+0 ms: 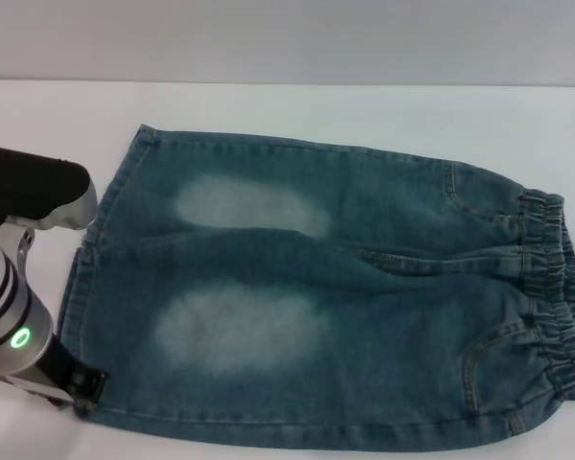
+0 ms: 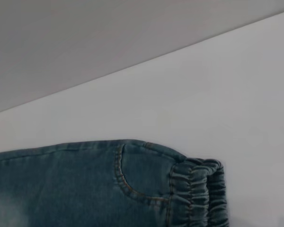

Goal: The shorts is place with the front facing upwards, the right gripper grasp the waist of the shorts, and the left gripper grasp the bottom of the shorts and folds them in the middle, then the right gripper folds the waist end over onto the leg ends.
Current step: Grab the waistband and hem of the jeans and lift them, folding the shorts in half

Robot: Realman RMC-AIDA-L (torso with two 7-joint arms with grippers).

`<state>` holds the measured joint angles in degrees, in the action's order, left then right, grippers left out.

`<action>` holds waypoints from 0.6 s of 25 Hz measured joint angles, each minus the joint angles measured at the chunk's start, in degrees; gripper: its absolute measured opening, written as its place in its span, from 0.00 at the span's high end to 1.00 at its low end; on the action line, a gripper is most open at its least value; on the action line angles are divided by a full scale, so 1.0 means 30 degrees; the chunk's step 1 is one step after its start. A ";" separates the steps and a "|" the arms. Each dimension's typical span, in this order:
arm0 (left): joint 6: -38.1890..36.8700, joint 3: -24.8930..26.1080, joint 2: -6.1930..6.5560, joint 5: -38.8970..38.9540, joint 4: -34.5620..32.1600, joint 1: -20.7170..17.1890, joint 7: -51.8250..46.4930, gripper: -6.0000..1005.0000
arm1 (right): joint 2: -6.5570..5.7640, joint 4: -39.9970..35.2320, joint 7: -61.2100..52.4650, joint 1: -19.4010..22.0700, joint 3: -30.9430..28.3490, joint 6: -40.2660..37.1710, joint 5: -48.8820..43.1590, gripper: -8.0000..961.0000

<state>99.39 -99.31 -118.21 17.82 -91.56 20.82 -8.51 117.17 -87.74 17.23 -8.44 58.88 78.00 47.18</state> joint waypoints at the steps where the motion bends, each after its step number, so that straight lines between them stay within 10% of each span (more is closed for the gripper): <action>1: 0.0011 -0.0035 -0.0003 -0.0002 -0.0021 0.0033 -0.0001 0.68 | 0.0021 0.0004 0.0001 0.0007 0.0000 0.0022 0.0004 0.41; 15: 0.0155 -0.0207 -0.0026 0.0071 -0.0469 0.0549 0.0022 0.89 | 0.0570 0.0448 -0.0074 0.0947 0.0186 0.0767 0.0021 0.41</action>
<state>99.86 -99.93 -118.29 18.04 -92.96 22.46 -8.44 118.88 -86.39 17.00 -5.59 59.44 80.30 47.24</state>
